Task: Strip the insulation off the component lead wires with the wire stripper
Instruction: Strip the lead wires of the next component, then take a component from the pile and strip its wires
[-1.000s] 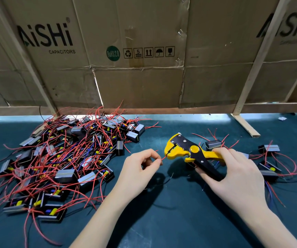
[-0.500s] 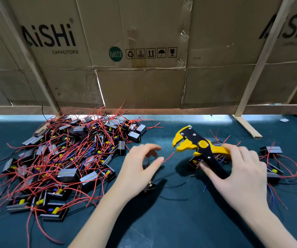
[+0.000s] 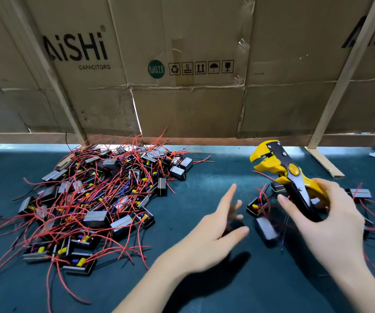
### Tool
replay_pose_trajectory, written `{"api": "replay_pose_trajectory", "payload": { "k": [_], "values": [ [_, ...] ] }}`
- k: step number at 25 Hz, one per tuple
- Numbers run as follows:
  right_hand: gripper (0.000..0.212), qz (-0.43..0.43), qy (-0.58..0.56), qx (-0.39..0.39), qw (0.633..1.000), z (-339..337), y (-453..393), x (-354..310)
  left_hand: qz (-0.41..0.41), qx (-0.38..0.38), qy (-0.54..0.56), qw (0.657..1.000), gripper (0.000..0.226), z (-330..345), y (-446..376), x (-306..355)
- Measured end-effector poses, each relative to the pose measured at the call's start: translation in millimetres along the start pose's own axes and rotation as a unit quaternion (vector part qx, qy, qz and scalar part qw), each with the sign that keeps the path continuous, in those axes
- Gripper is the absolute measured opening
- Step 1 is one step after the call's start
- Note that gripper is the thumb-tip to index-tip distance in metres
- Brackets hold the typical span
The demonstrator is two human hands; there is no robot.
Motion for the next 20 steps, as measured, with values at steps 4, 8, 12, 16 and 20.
{"api": "replay_pose_trajectory", "payload": {
  "k": [4,8,12,16,20],
  "values": [
    [0.057,0.004,-0.009,-0.006,1.000,-1,-1,-1,0.012,0.098,-0.356,0.929,0.030,-64,14,2],
    [0.064,0.006,-0.009,-0.005,1.000,-1,0,-3,-0.266,0.081,-0.438,0.855,0.040,-130,53,-26],
    [0.063,0.007,-0.011,-0.004,1.000,-2,-1,-2,-0.294,0.036,-0.436,0.850,0.019,-122,56,-30],
    [0.054,-0.006,-0.016,-0.007,1.000,-1,0,-2,-0.161,0.020,-0.398,0.903,0.009,-100,35,-18],
    [0.052,-0.029,-0.004,0.002,1.000,0,1,-4,-0.006,-0.037,-0.290,0.956,0.011,-66,19,-1]
  ]
}}
Point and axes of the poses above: each hand's wrist, its own y-axis away from the middle knuckle, its own z-axis out of the palm, x = y × z, the point moved 5 cm from there along -y, towards the middle knuckle, and after that the axes turned 13 degrees about z, right-handed, at the moved point
